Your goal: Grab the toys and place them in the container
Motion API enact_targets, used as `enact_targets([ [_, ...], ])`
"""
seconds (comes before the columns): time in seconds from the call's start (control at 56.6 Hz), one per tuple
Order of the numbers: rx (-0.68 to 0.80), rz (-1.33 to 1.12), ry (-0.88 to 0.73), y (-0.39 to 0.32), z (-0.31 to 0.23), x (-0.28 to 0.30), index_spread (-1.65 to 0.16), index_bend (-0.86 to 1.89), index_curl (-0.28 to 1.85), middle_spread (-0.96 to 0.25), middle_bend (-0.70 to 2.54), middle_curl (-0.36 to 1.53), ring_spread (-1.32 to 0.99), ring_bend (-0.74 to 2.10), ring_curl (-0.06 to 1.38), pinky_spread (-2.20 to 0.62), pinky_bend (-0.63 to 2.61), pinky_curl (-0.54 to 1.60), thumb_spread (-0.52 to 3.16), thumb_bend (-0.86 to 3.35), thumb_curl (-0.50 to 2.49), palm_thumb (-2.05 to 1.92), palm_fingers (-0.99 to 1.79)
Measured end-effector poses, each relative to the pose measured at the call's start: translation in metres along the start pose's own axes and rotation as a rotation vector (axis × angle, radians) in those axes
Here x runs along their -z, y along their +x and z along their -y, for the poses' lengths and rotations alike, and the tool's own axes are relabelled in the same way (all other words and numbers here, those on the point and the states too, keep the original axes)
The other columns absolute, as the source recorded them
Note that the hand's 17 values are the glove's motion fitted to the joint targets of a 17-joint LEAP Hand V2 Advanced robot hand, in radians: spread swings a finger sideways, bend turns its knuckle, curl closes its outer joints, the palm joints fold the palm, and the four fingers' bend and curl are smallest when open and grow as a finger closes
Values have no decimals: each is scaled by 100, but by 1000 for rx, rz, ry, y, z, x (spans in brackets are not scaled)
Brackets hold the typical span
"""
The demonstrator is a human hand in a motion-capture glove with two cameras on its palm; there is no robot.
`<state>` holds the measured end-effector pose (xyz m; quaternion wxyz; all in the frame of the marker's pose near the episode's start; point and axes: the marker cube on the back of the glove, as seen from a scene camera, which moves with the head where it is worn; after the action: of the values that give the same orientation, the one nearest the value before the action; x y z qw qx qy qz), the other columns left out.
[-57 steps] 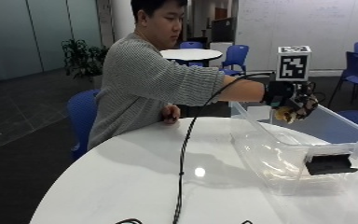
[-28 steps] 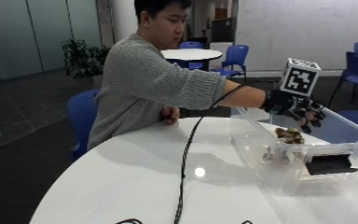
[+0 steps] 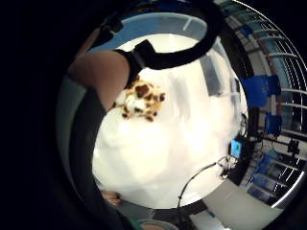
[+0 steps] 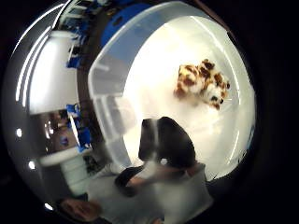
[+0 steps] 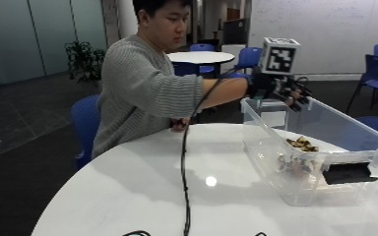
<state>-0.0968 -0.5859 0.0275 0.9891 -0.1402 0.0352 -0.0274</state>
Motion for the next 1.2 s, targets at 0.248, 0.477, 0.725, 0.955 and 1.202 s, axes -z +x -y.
enact_targets([
  [0.248,183,1,122,72,-171,33,-36,17,23,-18,17,45,-17,59,38,2,115,33,137,-3,36,-4,-7],
  [0.477,268,-41,131,74,-310,-25,-37,17,26,-17,18,41,-15,55,36,3,110,32,138,-3,30,-4,-5],
  [0.725,90,-29,193,31,-439,-142,-37,18,29,-16,19,40,-11,46,33,3,103,30,141,-1,27,-1,-6],
  [0.955,-7,-72,156,39,-461,-184,-37,17,31,-15,19,39,-8,38,30,4,96,29,145,-1,27,-1,-6],
  [1.202,-19,-37,146,47,-457,-197,-37,16,31,-15,17,38,-7,34,30,5,93,30,147,-1,26,0,-6],
])
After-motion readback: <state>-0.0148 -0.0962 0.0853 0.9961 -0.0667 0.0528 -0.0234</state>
